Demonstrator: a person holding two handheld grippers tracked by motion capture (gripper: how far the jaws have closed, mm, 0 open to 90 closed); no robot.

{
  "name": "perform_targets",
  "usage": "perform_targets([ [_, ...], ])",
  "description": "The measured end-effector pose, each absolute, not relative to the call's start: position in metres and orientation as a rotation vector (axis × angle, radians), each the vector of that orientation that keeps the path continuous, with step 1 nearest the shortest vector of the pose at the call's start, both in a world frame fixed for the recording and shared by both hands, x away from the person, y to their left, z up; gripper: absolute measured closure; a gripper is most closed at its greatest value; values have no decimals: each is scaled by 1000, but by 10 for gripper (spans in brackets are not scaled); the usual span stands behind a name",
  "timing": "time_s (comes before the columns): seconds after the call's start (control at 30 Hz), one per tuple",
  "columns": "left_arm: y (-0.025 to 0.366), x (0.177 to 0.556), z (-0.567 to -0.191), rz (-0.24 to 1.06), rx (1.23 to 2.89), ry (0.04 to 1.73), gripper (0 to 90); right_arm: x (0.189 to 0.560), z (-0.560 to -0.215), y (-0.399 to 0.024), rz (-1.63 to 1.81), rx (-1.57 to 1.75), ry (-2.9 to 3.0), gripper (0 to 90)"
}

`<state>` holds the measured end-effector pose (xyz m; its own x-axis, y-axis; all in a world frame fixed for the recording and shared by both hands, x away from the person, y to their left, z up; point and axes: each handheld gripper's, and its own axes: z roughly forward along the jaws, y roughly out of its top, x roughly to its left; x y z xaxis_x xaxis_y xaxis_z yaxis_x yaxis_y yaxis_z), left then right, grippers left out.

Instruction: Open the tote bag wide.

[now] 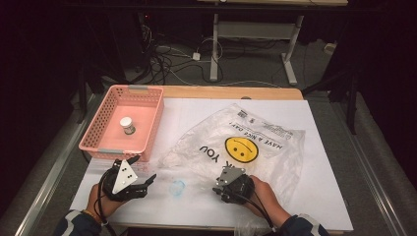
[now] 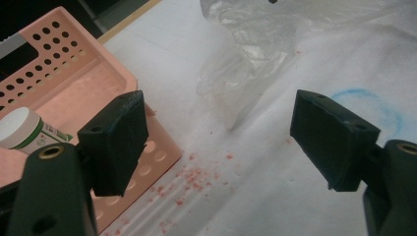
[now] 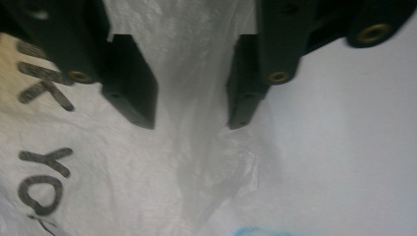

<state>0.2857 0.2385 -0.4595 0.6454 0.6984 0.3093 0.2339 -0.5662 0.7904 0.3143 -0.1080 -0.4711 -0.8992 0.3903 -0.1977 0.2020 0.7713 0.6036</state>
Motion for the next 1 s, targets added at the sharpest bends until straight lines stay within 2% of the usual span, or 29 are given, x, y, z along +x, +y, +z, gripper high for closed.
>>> perform_targets([
  [0.03,239,285,-459,804,2125,722,217,314,-471,-108,853,456,2654,696],
  [0.07,239,285,-459,805,2122,724,217,316,-472,-110,851,470,2662,805],
  [0.2,240,285,-460,803,2122,727,217,318,-467,-113,876,500,2636,881],
  [0.43,245,287,-455,816,2097,753,215,325,-450,-123,956,548,2530,900],
  [0.7,259,299,-430,867,2026,831,194,347,-428,-133,995,594,2401,900],
  [0.83,266,315,-416,906,2035,866,171,358,-415,-136,1011,591,2366,900],
  [1.0,275,350,-395,894,2067,922,167,362,-390,-142,1061,591,2289,900],
])
